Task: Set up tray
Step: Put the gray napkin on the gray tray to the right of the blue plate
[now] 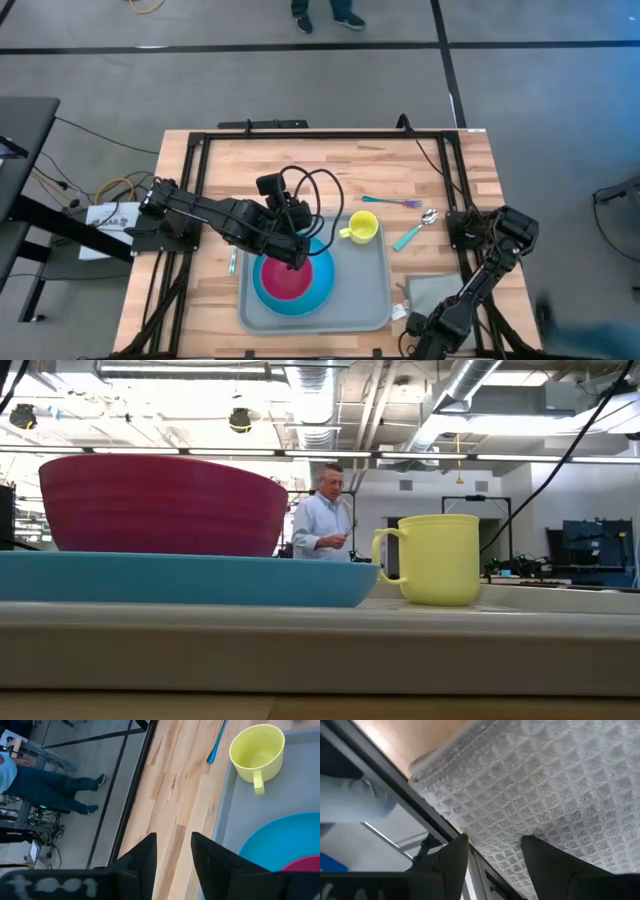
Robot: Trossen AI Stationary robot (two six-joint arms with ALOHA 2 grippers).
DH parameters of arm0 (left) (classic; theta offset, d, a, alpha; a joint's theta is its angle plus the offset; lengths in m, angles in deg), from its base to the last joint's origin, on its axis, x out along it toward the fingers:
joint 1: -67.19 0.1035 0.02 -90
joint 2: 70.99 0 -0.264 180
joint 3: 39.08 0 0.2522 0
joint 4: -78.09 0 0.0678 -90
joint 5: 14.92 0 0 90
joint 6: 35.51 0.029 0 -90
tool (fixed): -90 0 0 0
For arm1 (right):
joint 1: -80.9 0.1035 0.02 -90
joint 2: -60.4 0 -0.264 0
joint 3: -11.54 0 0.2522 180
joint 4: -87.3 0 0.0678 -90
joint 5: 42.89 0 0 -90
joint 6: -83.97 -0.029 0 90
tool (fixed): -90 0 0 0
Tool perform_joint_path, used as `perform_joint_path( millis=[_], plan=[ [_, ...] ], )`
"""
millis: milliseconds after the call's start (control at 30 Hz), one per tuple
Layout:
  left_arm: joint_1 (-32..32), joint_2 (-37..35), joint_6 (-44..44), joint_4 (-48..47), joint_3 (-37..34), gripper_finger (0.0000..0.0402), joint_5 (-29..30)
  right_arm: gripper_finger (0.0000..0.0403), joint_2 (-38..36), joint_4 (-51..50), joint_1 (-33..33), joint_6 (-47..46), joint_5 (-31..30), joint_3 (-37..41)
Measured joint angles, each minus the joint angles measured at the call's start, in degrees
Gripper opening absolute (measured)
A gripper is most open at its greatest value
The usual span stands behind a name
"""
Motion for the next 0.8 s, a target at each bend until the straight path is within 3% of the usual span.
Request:
perform_joint_path(
  millis=[167, 367, 500, 800],
  plan=[
    [0.0, 0.0, 0.8, 0.0, 0.0, 0.0112, 0.0, 0.0180, -0.1, -0.2, -0.1, 4.9, -2.0, 0.0],
    [0.0, 0.0, 0.8, 0.0, 0.0, 0.0112, 0.0, 0.0166, -0.1, 0.0, -1.0, -2.2, -1.6, 0.0],
    [0.0, 0.0, 0.9, 0.0, 0.0, 0.0112, 0.0, 0.0162, -0.1, -0.7, -0.9, 3.2, -1.6, 0.0],
    [0.0, 0.0, 0.6, 0.0, 0.0, 0.0112, -0.5, 0.0171, -0.1, -0.2, -0.5, 3.4, -2.5, 0.0]
  ],
)
